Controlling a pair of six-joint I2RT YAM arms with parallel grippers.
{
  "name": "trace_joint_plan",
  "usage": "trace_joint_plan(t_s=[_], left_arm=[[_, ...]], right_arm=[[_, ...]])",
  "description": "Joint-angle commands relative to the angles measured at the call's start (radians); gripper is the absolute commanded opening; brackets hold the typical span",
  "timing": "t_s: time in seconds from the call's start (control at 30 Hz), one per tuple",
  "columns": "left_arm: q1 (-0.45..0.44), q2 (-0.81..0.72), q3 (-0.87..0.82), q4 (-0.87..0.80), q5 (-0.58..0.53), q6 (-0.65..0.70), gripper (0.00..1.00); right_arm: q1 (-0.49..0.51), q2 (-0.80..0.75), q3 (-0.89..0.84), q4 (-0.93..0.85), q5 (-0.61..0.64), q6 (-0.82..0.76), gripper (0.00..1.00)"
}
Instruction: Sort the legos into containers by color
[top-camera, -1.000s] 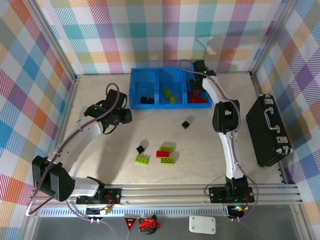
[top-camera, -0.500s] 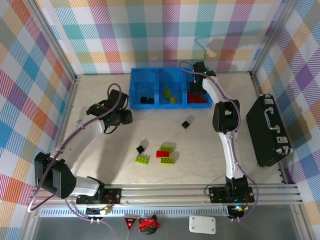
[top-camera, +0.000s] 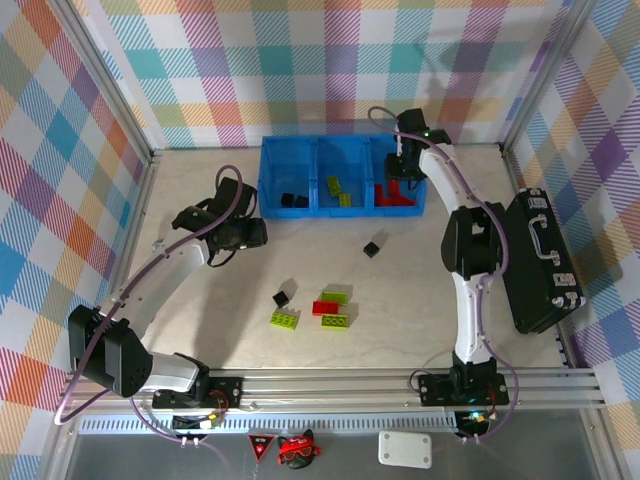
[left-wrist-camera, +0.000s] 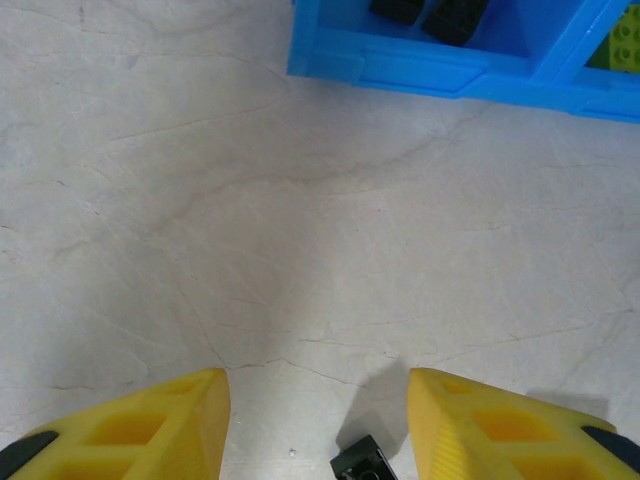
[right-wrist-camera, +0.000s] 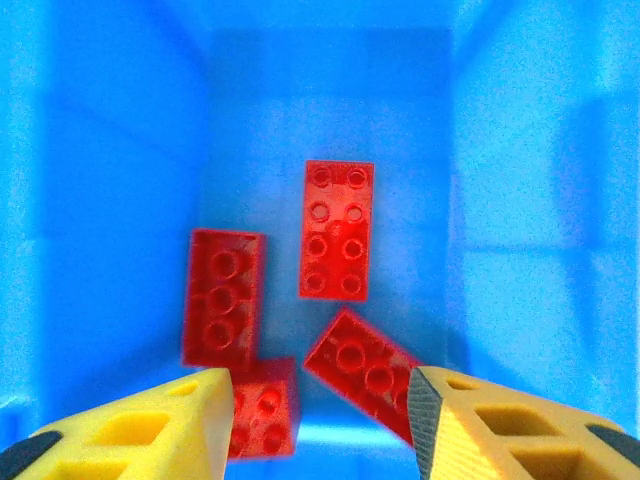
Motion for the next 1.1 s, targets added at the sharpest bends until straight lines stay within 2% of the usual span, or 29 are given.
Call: trace_joint_plan(t_s=[0.0, 0.23, 0.57, 0.8, 1.07], left_arm=[[-0.012, -0.029, -0.01, -0.004, 0.047, 0.009, 0.51], [-0.042, -0.037, -0.064, -0.009, 0.084, -0.007, 0.51], [-0.16, -0.017, -0.158, -0.033, 0.059, -0.093, 0.52], [-0.236, -0.017, -0.237, -0.01, 0.039, -0.21, 0.52], [-0.314, 0.009, -0.273, 0.016, -0.033, -0.367, 0.56]], right_arm=[[-0.002, -0.102, -0.083, -0.024, -0.062, 0.043, 0.52], [0.042, -0.333, -0.355, 0.028, -0.106, 0.094, 0.53], [0.096, -0.587, -0.725, 0.103, -0.181, 0.196, 0.53], [0.125, -0.687, -0.859, 0.109, -0.192, 0.232, 0.53], [0.139, -0.726, -0.906, 0.108, -0.196, 0.243, 0.53]])
